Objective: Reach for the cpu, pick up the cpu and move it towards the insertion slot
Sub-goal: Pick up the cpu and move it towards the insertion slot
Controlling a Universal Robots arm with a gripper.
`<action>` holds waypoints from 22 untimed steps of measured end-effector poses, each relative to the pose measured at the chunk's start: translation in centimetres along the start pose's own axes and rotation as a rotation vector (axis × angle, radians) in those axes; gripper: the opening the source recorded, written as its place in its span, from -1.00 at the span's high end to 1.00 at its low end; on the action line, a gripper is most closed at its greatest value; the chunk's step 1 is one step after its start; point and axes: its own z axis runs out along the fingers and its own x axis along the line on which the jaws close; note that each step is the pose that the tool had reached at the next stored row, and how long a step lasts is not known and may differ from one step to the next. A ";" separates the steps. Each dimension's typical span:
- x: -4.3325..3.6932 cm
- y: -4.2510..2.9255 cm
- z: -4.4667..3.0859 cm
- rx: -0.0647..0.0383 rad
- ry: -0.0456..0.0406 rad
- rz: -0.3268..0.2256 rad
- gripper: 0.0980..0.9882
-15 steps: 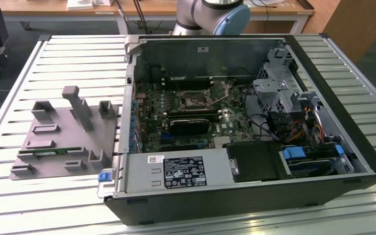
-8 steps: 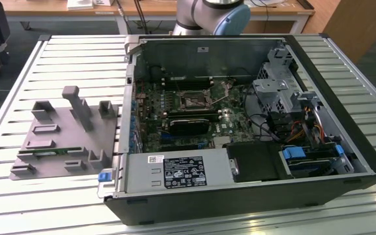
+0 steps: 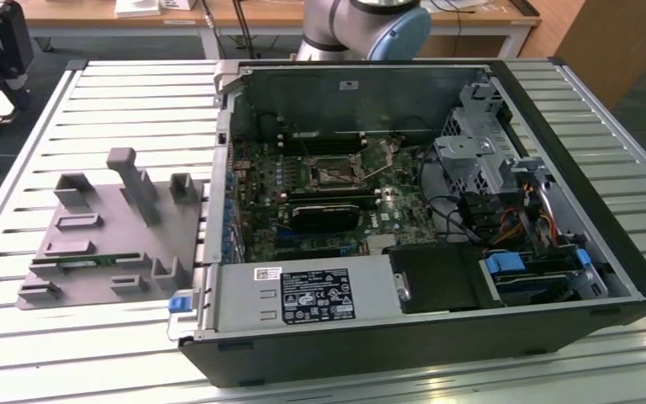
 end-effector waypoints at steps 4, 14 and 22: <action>-0.50 -0.01 0.00 0.000 0.0001 0.000 0.00; -2.33 -0.02 0.01 0.000 0.0000 0.000 0.00; -3.88 -0.04 0.00 0.000 0.0001 0.000 0.00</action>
